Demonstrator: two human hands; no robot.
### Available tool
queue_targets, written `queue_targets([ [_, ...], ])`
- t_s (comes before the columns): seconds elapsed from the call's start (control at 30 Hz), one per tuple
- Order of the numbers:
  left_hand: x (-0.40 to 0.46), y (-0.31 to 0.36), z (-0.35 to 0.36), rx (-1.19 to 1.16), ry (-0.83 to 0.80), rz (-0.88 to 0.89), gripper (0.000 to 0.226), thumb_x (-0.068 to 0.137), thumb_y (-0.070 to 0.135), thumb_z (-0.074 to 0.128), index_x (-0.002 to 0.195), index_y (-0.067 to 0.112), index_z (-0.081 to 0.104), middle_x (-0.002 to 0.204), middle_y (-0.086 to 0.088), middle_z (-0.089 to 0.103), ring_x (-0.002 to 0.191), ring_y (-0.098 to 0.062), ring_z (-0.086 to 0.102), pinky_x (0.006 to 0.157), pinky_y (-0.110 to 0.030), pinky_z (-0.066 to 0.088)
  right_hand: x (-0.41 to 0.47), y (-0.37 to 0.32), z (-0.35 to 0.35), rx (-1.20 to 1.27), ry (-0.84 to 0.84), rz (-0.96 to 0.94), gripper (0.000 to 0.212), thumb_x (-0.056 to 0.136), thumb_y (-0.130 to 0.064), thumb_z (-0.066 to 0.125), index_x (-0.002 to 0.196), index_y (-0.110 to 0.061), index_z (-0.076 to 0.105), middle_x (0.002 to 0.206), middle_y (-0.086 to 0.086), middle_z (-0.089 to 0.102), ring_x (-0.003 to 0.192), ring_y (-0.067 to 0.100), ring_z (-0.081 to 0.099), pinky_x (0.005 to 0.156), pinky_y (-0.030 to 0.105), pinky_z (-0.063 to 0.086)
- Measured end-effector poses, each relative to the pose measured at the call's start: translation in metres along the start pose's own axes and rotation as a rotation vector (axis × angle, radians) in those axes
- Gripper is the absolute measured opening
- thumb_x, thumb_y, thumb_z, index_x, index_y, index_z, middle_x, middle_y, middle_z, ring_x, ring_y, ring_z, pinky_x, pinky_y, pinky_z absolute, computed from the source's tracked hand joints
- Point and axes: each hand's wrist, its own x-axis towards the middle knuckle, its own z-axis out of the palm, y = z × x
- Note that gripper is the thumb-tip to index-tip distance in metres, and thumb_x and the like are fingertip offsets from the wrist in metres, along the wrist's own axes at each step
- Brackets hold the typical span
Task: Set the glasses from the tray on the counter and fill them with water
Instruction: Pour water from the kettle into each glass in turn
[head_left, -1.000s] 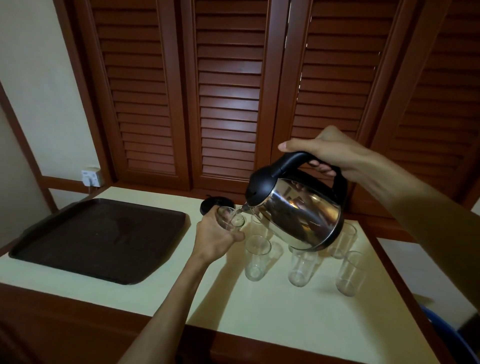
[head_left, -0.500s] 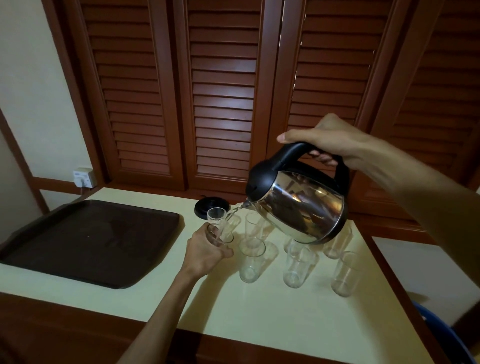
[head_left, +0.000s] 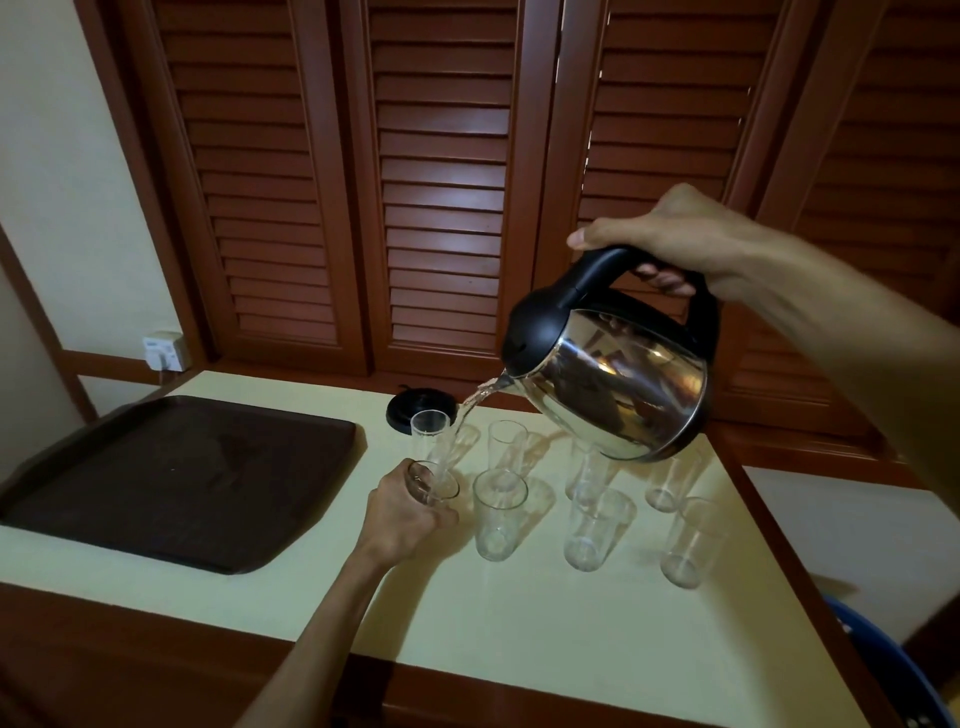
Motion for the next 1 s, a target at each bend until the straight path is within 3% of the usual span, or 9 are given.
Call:
queue_targets([
  [0.4,-0.006,-0.001,0.001,0.015,-0.001,0.014,0.031,0.066,0.022,0.084,0.088,0.026,0.062,0.086,0.010,0.071,0.080,-0.014,0.069,0.066,-0.026,0.052,0.000,-0.004,-0.002,-0.006,0.000,-0.010,0.043,0.072,-0.059,0.081,0.071,-0.017,0.069,0.048,-0.009,0.048,0.038,0.007,0.037,0.038,0.020,0.028],
  [0.63,-0.004,0.008,-0.006,-0.009,-0.004,0.010,0.036,0.062,0.014,0.085,0.089,0.020,0.062,0.086,0.001,0.073,0.081,-0.022,0.070,0.065,-0.030,0.055,0.001,-0.001,0.004,0.010,-0.010,-0.010,0.044,0.071,-0.059,0.081,0.074,-0.016,0.070,0.046,-0.009,0.047,0.037,0.006,0.036,0.036,0.018,0.027],
  [0.83,-0.001,0.031,-0.014,-0.084,0.016,0.044,0.042,0.056,0.008,0.085,0.090,0.014,0.061,0.087,-0.007,0.075,0.081,-0.028,0.072,0.074,-0.042,0.058,-0.001,0.004,0.012,0.031,-0.016,-0.009,0.043,0.072,-0.058,0.081,0.072,-0.016,0.069,0.046,-0.008,0.048,0.037,0.006,0.037,0.036,0.019,0.028],
  [1.0,0.000,0.060,-0.025,-0.173,0.034,0.085,0.041,0.062,0.001,0.086,0.095,0.014,0.065,0.084,0.000,0.074,0.076,-0.017,0.069,0.067,-0.027,0.050,-0.003,0.016,0.019,0.151,0.027,0.001,0.044,0.073,-0.054,0.081,0.077,-0.011,0.072,0.046,-0.006,0.047,0.035,0.007,0.037,0.035,0.018,0.027],
])
